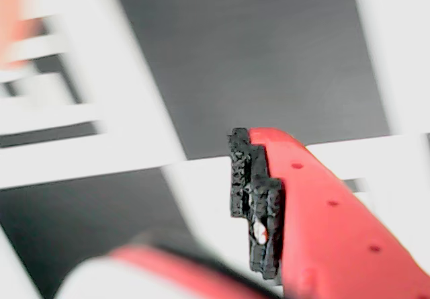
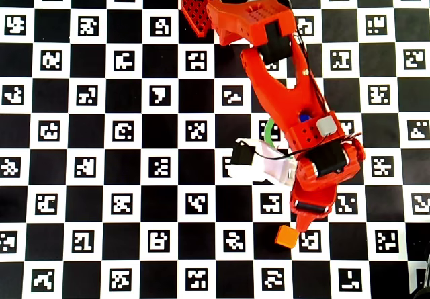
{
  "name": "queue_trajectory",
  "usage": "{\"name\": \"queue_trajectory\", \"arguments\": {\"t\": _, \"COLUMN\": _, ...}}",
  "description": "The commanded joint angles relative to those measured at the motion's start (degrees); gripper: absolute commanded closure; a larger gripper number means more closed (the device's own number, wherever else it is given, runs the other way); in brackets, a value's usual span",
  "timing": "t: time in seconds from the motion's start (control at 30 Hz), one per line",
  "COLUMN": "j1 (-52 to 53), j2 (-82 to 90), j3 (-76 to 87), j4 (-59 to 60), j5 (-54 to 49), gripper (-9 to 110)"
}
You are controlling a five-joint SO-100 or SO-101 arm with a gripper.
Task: Grab the red cube then put it in the green circle then put the blue cube on top and finally the orange cube on top
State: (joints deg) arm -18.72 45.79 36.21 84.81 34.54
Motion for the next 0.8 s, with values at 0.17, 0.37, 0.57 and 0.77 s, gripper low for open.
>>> {"name": "queue_trajectory", "arguments": {"t": 0.17, "j1": 3.0, "j2": -5.7, "j3": -14.8, "j4": -1.8, "j5": 0.7, "gripper": 69}}
{"name": "queue_trajectory", "arguments": {"t": 0.37, "j1": 4.5, "j2": -9.3, "j3": -16.6, "j4": -2.7, "j5": 0.6, "gripper": 69}}
{"name": "queue_trajectory", "arguments": {"t": 0.57, "j1": 5.3, "j2": -12.0, "j3": -18.5, "j4": -4.0, "j5": 0.5, "gripper": 69}}
{"name": "queue_trajectory", "arguments": {"t": 0.77, "j1": 5.4, "j2": -13.7, "j3": -18.5, "j4": -5.1, "j5": 0.5, "gripper": 69}}
